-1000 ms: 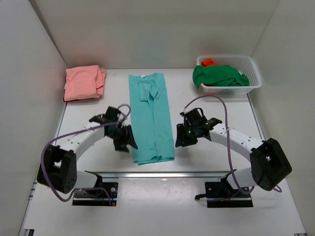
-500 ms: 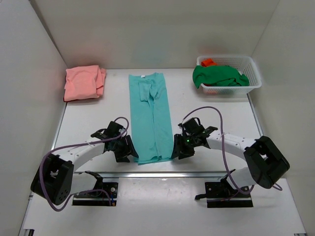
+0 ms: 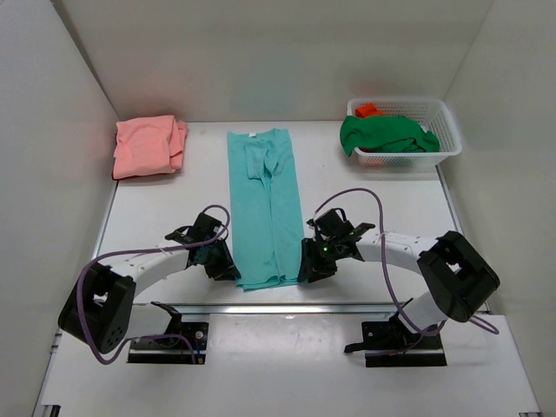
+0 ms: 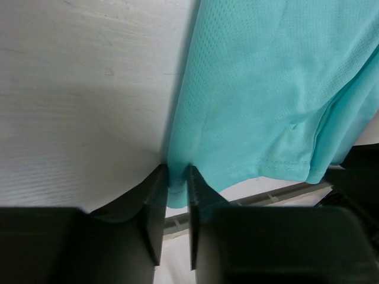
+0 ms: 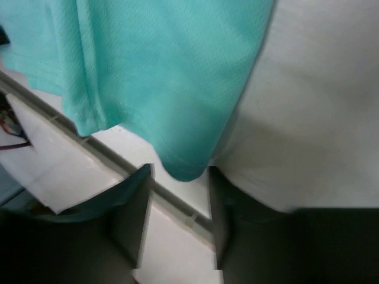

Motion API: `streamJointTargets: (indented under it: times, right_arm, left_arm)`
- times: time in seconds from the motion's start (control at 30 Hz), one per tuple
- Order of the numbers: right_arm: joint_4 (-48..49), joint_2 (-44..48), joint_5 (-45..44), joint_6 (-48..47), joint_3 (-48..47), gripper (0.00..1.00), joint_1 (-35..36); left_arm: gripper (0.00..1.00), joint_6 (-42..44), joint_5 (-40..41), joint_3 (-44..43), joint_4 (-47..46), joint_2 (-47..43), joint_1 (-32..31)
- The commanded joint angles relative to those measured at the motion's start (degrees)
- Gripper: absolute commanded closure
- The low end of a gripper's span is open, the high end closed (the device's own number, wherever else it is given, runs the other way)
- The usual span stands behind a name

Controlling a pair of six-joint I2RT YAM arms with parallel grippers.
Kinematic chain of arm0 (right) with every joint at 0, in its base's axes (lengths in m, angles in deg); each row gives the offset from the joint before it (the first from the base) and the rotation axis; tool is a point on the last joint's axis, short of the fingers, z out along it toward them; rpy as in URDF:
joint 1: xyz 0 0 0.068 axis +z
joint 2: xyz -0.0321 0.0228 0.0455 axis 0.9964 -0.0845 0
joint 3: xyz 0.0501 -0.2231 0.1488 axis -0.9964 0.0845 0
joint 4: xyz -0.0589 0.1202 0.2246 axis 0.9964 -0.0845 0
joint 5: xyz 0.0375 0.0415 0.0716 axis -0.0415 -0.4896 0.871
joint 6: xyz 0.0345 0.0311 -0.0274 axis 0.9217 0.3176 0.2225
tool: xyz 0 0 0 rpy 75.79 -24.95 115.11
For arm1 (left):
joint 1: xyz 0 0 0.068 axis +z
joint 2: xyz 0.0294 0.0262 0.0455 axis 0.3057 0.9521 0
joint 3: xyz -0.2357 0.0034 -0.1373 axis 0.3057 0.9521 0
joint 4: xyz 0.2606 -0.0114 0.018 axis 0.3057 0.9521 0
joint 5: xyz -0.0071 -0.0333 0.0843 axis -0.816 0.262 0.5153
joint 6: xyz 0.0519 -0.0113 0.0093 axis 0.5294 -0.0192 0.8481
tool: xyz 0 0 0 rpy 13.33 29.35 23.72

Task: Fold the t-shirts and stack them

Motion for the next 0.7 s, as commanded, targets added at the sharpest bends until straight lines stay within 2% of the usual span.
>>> streamJointTargets:
  times: [0.0,0.03,0.1,0.13,0.17,0.43,0.67]
  right_arm:
    - [1.7,-2.1,-0.6,-2.0,-1.5,0.65,-1.4]
    - [0.9,-3.0,-0.3,-3.0,-2.6,0.82,-1.7]
    - [-0.7,-4.6,-0.4,-4.2,-4.5,1.00,-1.8]
    - [-1.3,-5.2,-0.3,-5.0,-6.1,1.00,-1.7]
    - [-2.3,-5.4,-0.5,-5.6,-7.4,1.00,-1.6]
    - [-12.7,-6.0,-2.1,-11.0,-18.7,0.99,-4.0]
    - [-18.2,-11.6,-1.4,-15.9,-31.6,1.00,-10.4]
  left_arm:
    - [0.71,0.2,1.3,-0.3,-1.5,0.2,0.5]
    - [0.78,0.5,1.4,-1.0,-1.4,0.3,0.6]
    - [0.90,1.1,1.1,-1.8,-1.5,1.1,0.5]
    - [0.99,1.4,0.7,-2.5,-1.1,1.2,0.6]
    - [1.00,1.3,0.4,-3.3,-0.9,1.9,1.2]
    - [1.00,1.9,-0.7,-12.5,2.9,1.9,6.4]
    - [1.00,2.8,-2.0,-22.0,3.1,8.3,12.2]
